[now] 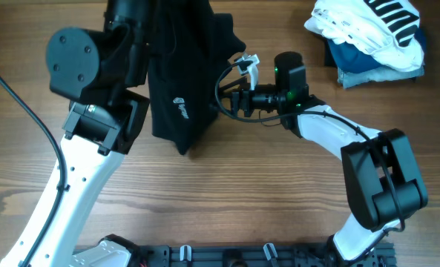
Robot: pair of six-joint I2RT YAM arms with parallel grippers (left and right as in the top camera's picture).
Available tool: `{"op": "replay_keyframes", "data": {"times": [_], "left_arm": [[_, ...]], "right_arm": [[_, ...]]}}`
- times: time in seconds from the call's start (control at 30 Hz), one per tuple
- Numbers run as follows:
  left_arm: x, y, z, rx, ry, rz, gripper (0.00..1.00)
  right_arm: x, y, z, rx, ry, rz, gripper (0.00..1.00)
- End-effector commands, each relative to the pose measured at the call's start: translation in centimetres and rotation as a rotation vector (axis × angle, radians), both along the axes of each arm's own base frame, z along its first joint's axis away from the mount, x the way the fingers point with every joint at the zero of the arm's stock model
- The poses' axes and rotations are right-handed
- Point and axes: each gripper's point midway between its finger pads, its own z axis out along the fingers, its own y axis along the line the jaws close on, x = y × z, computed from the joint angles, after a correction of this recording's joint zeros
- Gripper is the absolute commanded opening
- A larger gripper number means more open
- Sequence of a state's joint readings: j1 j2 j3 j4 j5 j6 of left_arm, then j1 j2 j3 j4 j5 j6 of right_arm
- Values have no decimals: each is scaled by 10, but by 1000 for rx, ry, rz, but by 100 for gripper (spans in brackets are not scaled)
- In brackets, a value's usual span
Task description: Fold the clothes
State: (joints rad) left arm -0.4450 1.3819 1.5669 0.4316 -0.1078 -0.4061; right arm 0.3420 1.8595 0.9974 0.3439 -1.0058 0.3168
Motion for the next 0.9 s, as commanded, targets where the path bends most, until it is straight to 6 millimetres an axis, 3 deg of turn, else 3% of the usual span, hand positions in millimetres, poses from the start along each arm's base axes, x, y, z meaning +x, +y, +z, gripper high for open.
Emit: {"op": "replay_keyframes", "data": {"times": [0.0, 0.17, 0.33, 0.37, 0.47, 0.53, 0.63, 0.7, 0.8, 0.87], "left_arm": [[-26, 17, 36, -61, -120, 23, 4], [-25, 19, 35, -66, -113, 34, 4], [-24, 21, 35, -72, -109, 42, 4], [-24, 21, 34, -73, -108, 43, 4], [-21, 21, 31, -68, -91, 48, 4], [-12, 25, 21, -70, -35, 84, 4], [6, 35, -5, -23, 96, 144, 4], [21, 51, -30, 30, 209, 198, 4], [37, 80, -62, 81, 343, 282, 4], [43, 100, -73, 91, 389, 331, 4]], "right_arm": [[3, 6, -7, -20, 21, -28, 86], [-12, 31, -5, -20, 21, 11, 79], [-10, 45, -4, -36, -12, -31, 76], [-10, 45, -4, -34, -7, -31, 66], [-12, 45, -3, -26, 19, -28, 19], [-9, 41, 0, -13, 36, -34, 10], [6, 17, 19, 16, 13, -77, 5], [17, -14, 44, 53, -10, -101, 4], [35, -65, 62, 42, -44, -194, 4], [45, -92, 71, 23, -72, -248, 4]]}}
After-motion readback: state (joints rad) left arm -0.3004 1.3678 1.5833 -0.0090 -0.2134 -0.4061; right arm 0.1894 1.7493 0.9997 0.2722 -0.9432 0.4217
